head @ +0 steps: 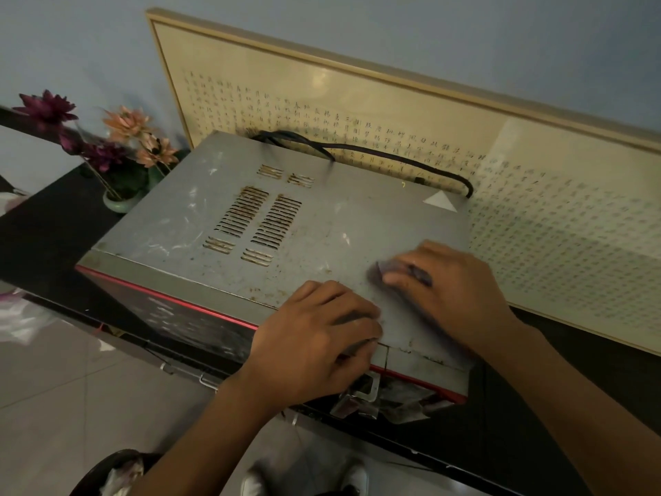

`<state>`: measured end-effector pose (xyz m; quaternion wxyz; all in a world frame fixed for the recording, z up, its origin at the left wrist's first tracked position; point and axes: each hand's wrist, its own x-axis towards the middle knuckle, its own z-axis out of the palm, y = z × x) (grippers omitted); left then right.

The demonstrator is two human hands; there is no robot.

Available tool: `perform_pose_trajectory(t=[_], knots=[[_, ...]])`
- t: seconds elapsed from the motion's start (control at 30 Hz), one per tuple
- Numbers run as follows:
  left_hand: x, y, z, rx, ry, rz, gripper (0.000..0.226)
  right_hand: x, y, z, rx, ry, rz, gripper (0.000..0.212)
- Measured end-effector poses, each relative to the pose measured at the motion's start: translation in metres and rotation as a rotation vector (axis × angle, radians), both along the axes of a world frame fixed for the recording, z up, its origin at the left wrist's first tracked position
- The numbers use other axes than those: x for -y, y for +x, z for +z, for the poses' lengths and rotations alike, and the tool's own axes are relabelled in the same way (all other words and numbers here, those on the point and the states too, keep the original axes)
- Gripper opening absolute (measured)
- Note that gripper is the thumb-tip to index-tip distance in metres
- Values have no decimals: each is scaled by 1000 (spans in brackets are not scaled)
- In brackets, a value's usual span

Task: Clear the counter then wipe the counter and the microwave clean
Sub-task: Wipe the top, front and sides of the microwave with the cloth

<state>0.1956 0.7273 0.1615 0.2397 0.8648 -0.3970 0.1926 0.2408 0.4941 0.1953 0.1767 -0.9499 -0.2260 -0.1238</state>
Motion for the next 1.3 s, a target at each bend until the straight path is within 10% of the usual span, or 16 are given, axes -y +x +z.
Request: perform_pose_trajectory(t=[0.5,1.03,1.3], knots=[[-2,-2,0,-54,-18,0,14,-2,142,1,24,254,-761,36],[-11,-5,1,-51,-350,63,12,-65,46,0,-79,88,-53,27],[-54,-19,7,-141,-351,147,74,-123,-27,4,-299,113,312,41]])
